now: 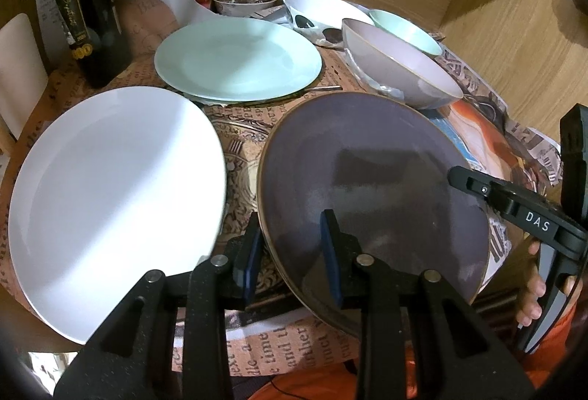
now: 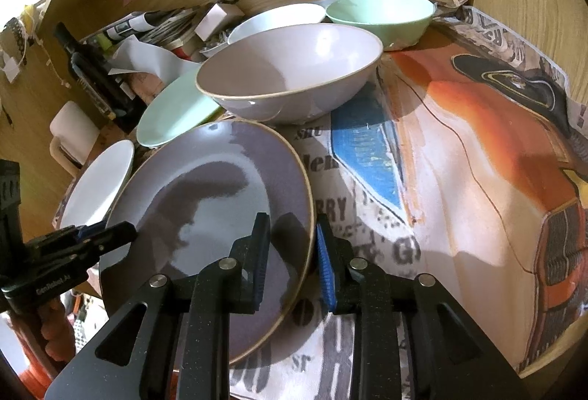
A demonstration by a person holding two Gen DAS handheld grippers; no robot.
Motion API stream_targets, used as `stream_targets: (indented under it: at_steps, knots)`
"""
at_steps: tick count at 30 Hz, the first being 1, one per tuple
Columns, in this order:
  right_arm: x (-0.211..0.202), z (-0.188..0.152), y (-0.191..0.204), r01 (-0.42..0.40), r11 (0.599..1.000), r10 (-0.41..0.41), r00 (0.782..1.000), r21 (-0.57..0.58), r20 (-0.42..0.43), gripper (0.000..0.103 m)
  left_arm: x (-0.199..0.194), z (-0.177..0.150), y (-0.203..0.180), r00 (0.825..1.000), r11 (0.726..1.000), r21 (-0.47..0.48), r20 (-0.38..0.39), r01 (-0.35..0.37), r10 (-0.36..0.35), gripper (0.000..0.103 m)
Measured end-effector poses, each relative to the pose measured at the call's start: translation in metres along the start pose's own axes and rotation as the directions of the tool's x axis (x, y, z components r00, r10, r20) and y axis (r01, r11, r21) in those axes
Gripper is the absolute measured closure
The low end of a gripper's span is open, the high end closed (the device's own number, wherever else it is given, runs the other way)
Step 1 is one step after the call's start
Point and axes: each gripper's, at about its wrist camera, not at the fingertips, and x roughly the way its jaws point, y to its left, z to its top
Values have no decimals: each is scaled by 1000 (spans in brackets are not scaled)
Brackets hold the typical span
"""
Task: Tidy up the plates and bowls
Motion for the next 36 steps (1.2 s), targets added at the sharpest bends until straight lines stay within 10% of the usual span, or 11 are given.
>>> stream_targets:
  at_steps: [11,24,36]
  knots:
    - [-21,5,8,24,999,-22,998,-24,62,67,-20,3,1,997,999,28,67,-27,25,70]
    - [-50,28,67,36,984,8,969,-174,246,26,-84,15,28,951,996,2,297,-88,83,22]
    - [-13,38,129,-72,957,122,979,-283,163,21,-99,-1,98,929,972,-87,287,-218,234,15]
